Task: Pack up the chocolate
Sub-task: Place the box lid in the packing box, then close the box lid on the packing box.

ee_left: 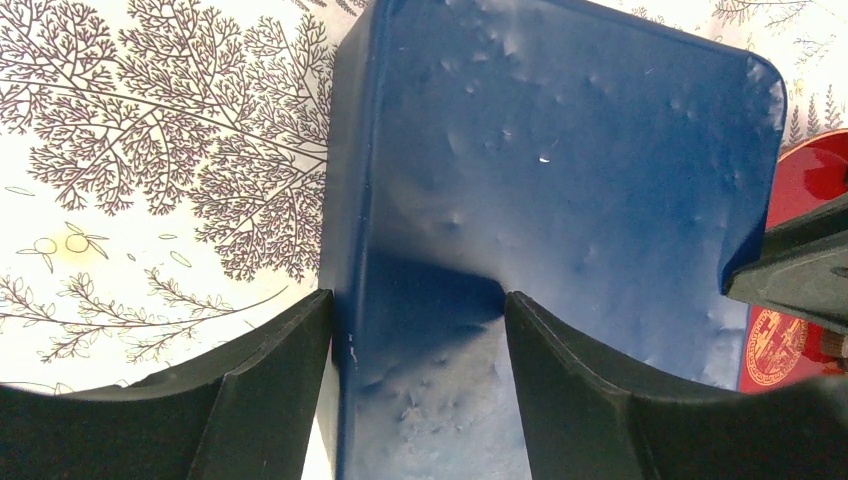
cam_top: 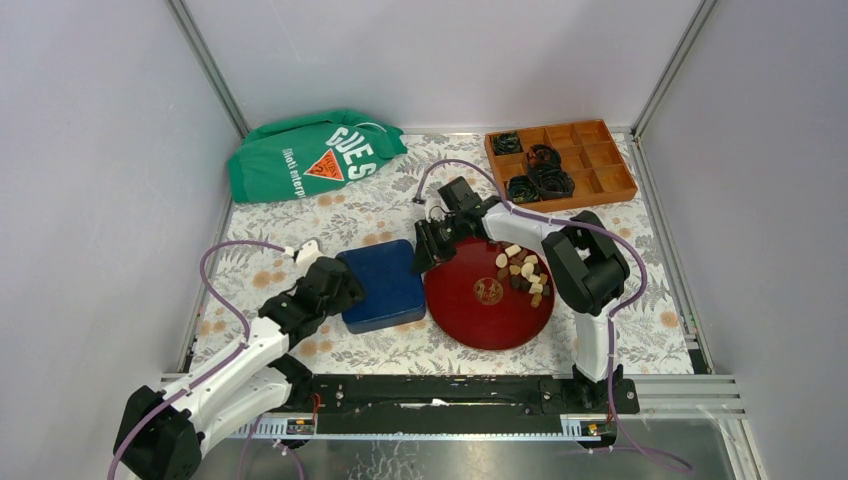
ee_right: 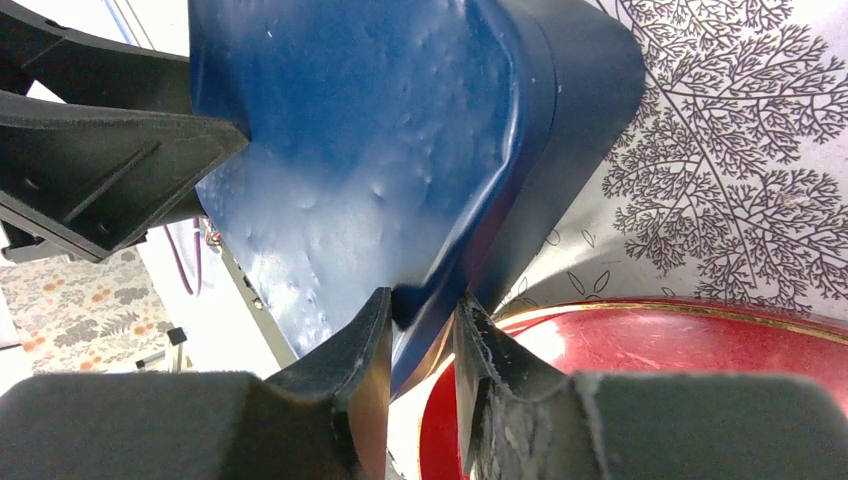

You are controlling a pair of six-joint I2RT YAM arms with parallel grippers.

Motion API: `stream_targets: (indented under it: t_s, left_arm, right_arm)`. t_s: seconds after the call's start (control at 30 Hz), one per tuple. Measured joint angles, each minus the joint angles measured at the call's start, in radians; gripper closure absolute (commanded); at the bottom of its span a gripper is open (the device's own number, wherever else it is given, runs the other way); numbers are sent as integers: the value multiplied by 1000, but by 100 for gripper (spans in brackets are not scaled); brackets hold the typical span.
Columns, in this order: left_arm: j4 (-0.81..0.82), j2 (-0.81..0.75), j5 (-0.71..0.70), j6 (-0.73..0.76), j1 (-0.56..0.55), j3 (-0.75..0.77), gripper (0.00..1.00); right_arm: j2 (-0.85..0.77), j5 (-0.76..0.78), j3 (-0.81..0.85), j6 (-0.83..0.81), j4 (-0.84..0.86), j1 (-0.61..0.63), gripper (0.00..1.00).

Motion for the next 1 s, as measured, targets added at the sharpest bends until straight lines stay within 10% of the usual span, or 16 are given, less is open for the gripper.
stream_targets:
  t_s: [0.47,0.8,1.0]
  left_arm:
    - [29,24,0,-1,0,0,30]
    - [31,26,2,-1,1,0,30]
    - [34,26,6,0,6,0,30]
  right_arm:
    - [-32,112,79,-256,-157,1,46]
    - [-190,132,163,-589,-269,60,84]
    - [-171,133,174,-678,-329,193,91]
